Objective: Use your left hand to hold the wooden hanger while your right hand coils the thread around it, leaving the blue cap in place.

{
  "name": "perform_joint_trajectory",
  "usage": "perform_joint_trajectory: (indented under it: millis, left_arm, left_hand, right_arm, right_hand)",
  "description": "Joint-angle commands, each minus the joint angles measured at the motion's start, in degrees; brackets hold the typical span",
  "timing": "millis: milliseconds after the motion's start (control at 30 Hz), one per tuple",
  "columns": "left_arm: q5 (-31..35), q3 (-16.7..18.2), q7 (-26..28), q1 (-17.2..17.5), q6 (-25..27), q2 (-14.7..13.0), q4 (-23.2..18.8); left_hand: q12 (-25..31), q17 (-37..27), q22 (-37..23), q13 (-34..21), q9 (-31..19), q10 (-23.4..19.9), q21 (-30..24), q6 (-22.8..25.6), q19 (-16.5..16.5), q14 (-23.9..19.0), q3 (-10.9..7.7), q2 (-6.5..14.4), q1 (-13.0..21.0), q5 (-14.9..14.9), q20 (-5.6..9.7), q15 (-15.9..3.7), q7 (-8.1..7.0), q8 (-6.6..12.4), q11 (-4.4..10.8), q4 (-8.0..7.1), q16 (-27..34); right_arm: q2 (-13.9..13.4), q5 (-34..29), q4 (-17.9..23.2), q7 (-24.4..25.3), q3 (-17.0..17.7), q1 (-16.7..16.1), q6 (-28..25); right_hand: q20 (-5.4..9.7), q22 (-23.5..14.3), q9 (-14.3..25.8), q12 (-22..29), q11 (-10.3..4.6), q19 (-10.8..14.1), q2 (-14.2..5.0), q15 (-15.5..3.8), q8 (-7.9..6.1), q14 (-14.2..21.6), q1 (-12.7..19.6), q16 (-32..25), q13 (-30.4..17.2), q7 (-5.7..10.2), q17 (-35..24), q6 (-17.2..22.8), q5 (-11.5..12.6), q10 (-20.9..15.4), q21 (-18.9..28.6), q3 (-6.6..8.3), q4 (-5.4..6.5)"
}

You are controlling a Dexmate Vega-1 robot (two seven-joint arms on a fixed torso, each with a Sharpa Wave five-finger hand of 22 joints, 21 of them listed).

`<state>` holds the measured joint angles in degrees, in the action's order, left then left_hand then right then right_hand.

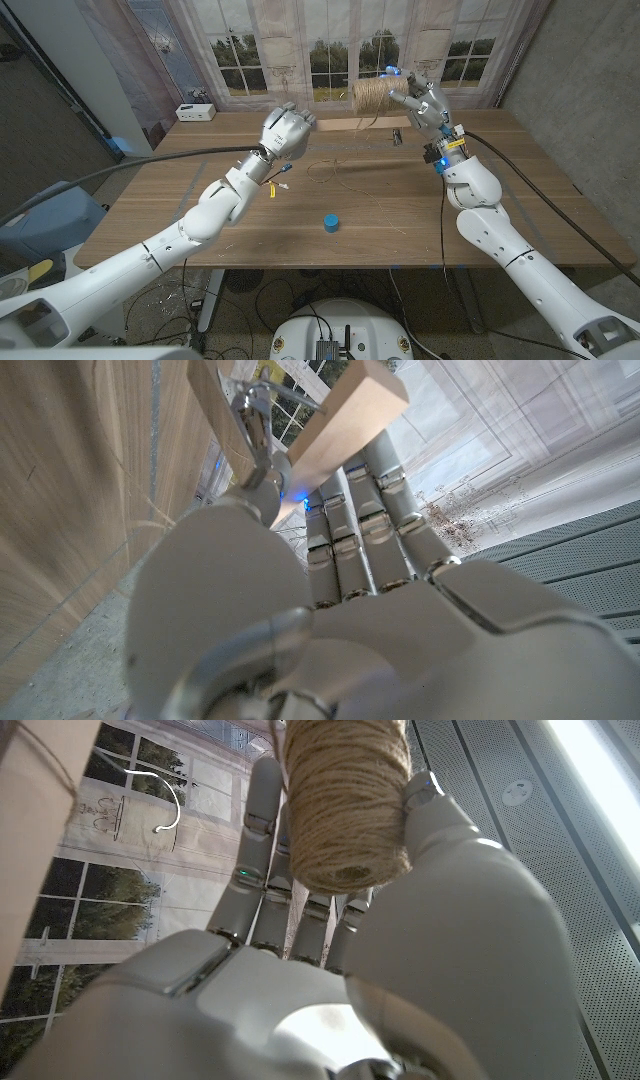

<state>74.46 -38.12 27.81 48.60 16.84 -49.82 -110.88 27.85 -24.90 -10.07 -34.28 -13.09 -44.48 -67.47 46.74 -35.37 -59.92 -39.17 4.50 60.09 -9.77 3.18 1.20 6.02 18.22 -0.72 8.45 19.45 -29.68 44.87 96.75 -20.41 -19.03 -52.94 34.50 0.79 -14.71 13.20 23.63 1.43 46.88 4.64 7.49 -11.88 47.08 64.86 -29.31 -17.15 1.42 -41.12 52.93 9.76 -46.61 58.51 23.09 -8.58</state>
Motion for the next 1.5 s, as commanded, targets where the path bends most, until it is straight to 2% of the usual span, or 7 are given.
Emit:
perform_joint_trajectory:
  millis: [33,500,933,1300,1500]
  left_arm:
    - [-0.84,0.66,1.6,1.29,-2.56,-0.78,-0.91]
    - [-1.94,1.47,2.61,2.52,-4.92,-1.54,-1.61]
    - [-2.14,2.33,4.96,3.52,-5.16,-1.41,-1.7]
    - [-3.51,3.05,9.01,4.31,-5.2,-0.92,-1.01]
    - [-3.34,3.53,11.03,4.98,-4.48,-0.94,-1.5]
  left_hand:
    - [0.29,-0.28,-0.16,-5.45,-9.91,-6.92,-0.28,5.65,0.13,-11.62,-1.24,5.12,2.29,-0.55,6.31,-14.32,-5.01,0.15,6.42,-0.83,0.27]
    - [0.1,-0.43,-0.15,-5.5,-9.96,-7.04,-0.44,5.73,0.23,-11.81,-1.3,5.1,2.26,-0.55,6.26,-14.33,-5.08,0.1,6.4,-0.77,0.15]
    - [-0.03,-0.42,-0.14,-5.71,-10.01,-7.13,-0.6,5.67,0.36,-11.8,-1.36,5.1,2.21,-0.55,6.27,-14.31,-5.17,-0.02,6.41,-0.74,-0.18]
    - [-0.22,-0.6,-0.14,-5.79,-10.03,-7.21,-0.77,5.8,0.43,-11.89,-1.41,5.09,2.17,-0.55,6.26,-14.31,-5.05,-0.07,6.36,-0.72,-0.31]
    - [-0.32,-0.74,-0.14,-5.88,-10.09,-7.21,-0.87,5.76,0.49,-12.0,-1.44,5.09,2.17,-0.56,6.25,-14.32,-5.0,-0.13,6.34,-0.69,-0.34]
  right_arm:
    - [0.35,-0.38,-1.89,3.37,0.69,4.71,-3.31]
    - [1.85,0.0,-7.32,6.68,1.06,11.0,-8.36]
    - [-0.39,-0.35,-8.35,11.26,1.93,16.05,-17.34]
    - [-1.45,-1.62,-9.5,16.83,2.3,18.3,-23.52]
    - [-0.85,-1.04,-11.48,18.36,2.73,18.58,-24.85]
  right_hand:
    - [10.46,0.0,0.2,0.41,0.65,-5.07,-13.75,-20.64,-0.33,19.76,13.56,0.17,-4.2,-2.33,-0.18,3.11,0.24,-4.13,0.5,0.66,0.42]
    - [10.43,0.42,0.24,0.29,0.66,-5.52,-13.76,-20.62,-0.29,19.83,13.55,0.44,-4.19,-2.29,-0.39,3.21,0.26,-4.24,1.15,0.67,0.42]
    - [10.4,0.78,0.27,0.21,0.77,-5.79,-13.74,-20.62,-0.23,19.89,13.58,0.67,-4.21,-2.29,-0.55,3.19,0.27,-4.36,1.72,0.69,0.38]
    - [10.37,1.13,0.3,0.1,0.78,-6.03,-13.75,-20.62,-0.12,19.93,13.6,0.94,-4.28,-2.41,-0.66,3.02,0.27,-4.31,2.31,0.7,0.38]
    - [10.36,1.32,0.32,0.02,0.8,-6.16,-13.74,-20.62,-0.14,20.03,13.61,1.03,-4.27,-2.46,-0.76,3.1,0.27,-4.34,2.63,0.71,0.36]
